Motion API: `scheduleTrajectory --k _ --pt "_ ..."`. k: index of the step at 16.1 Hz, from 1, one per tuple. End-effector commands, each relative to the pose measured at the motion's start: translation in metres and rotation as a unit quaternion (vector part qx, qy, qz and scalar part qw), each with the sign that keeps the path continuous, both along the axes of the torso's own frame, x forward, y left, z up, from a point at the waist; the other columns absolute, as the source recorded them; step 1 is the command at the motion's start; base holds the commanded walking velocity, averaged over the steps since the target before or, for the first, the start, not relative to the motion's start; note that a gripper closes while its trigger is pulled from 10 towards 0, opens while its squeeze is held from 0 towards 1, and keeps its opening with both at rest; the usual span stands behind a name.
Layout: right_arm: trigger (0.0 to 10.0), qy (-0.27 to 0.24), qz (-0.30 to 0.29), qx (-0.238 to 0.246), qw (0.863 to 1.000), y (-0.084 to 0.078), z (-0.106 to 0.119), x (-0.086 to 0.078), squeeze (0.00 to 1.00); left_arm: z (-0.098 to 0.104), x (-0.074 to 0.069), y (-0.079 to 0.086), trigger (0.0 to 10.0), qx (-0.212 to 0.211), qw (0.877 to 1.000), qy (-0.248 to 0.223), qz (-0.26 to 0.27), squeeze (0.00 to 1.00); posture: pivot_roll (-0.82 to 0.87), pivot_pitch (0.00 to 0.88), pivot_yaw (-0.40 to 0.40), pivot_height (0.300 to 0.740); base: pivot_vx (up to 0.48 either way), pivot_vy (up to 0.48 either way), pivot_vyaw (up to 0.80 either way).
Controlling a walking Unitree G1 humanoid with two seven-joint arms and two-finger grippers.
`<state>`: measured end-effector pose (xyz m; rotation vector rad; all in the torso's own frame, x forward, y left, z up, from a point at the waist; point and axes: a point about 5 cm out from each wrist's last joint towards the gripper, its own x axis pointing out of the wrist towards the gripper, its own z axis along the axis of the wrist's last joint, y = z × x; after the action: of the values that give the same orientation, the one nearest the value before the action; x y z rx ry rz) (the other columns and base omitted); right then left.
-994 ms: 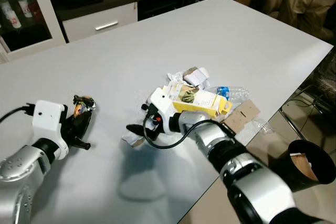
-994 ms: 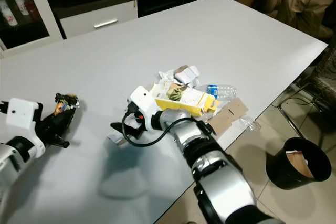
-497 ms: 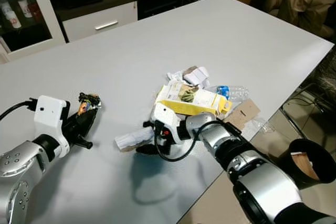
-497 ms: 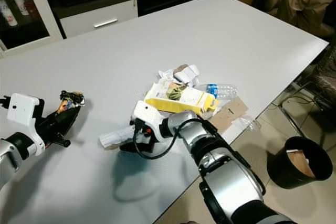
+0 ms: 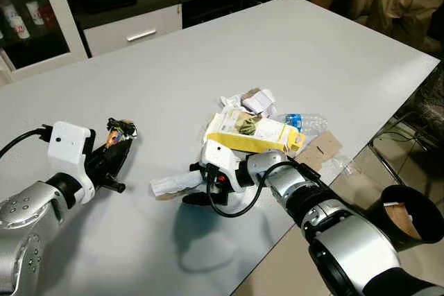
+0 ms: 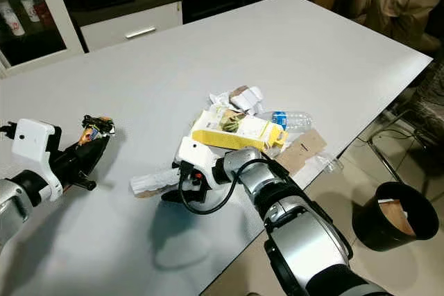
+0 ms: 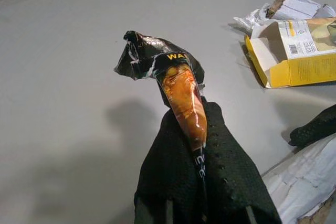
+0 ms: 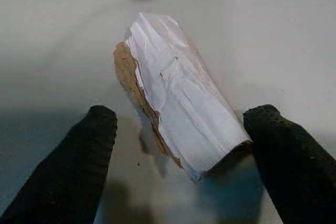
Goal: Picking trash to rubbish bin
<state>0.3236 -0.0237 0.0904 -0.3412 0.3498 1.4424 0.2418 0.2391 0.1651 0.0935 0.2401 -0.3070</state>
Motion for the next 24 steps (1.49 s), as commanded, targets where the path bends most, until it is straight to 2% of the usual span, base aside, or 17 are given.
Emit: scheduleTrajectory --k 1,10,17,22,24 --pt "0.0 0.006 0.000 0.006 1.000 -0.003 -0.002 -0.001 0.00 -0.001 0.002 -0.005 0.0 0.000 1.000 0.001 -0.010 0.00 0.11 0.026 -0.062 0.740 0.000 0.000 0.00" --pt "0.0 0.027 0.016 0.007 0.999 -0.006 -0.014 -0.010 0.00 -0.007 0.007 -0.016 0.0 -0.004 1.000 0.002 -0.031 0.00 0.10 0.010 -0.066 0.740 0.000 0.000 0.00" --pt "0.0 0.038 0.015 0.029 0.999 -0.002 -0.014 -0.013 0.00 -0.008 0.011 -0.016 0.0 -0.006 1.000 -0.003 -0.027 0.00 0.08 0.000 -0.067 0.740 0.000 0.000 0.00" --pt "0.0 0.052 -0.014 0.106 0.993 -0.005 -0.001 -0.006 0.00 -0.004 0.020 -0.008 0.0 -0.003 0.999 -0.027 0.017 0.00 0.06 0.000 -0.066 0.740 0.000 0.000 0.00" --pt "0.0 0.048 -0.037 0.167 0.984 -0.019 0.009 0.000 0.00 -0.002 0.024 -0.004 0.0 -0.002 0.998 -0.044 0.052 0.00 0.05 0.000 -0.065 0.740 0.000 0.000 0.00"
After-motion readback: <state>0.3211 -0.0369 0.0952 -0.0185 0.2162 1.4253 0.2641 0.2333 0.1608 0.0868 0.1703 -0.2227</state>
